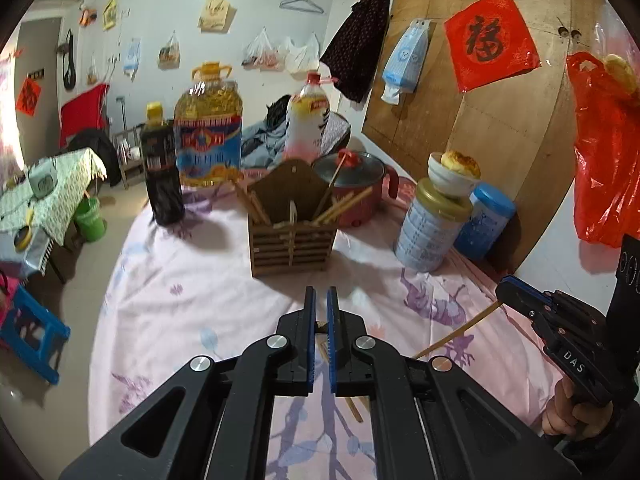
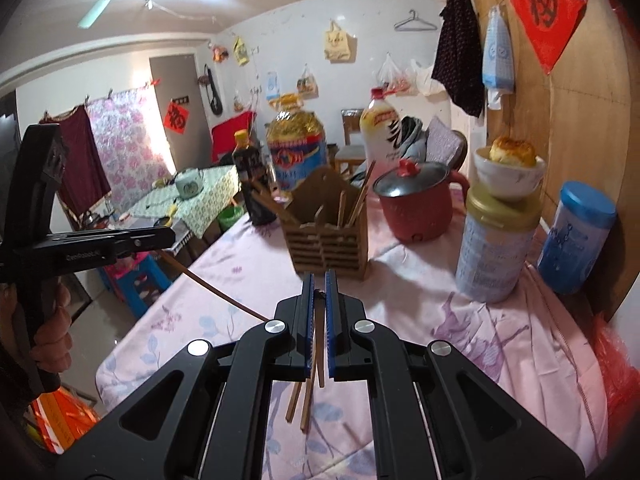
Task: Organize utensils
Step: 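Carry the left gripper's chopstick to the holder while the right gripper carries its chopstick there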
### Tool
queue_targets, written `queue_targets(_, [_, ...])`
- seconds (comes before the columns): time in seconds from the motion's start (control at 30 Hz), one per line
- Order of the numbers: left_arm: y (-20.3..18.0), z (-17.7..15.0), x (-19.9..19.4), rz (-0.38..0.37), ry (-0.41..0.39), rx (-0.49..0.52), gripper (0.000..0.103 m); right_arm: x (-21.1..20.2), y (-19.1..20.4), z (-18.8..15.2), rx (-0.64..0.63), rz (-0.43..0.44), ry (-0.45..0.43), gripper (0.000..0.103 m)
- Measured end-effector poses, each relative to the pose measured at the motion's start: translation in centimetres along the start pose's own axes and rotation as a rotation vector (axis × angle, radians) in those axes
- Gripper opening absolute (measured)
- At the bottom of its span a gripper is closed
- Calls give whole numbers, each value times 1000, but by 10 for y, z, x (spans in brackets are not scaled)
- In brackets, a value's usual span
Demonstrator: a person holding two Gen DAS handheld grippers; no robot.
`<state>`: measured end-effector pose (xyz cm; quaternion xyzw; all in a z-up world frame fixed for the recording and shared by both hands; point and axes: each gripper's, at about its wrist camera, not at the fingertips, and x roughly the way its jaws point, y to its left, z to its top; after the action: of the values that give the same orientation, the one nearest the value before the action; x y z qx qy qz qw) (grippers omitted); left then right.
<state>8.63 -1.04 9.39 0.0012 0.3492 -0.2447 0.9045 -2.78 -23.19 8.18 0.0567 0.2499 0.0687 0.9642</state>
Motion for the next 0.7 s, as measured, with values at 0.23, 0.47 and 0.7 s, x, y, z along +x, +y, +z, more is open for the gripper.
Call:
queue_targets(0.23, [-5,38,2,18,-41,42,5,-17,-12,11,32,-42,-56,6])
queue_targets(0.47, [-1,85,20,11,-88,62,5,-32,-22,8,67,-113,-73,6])
queue_targets(0.7, [2,115,43,7,-115,105,5,-34,-22,26,55,-170,-99,6])
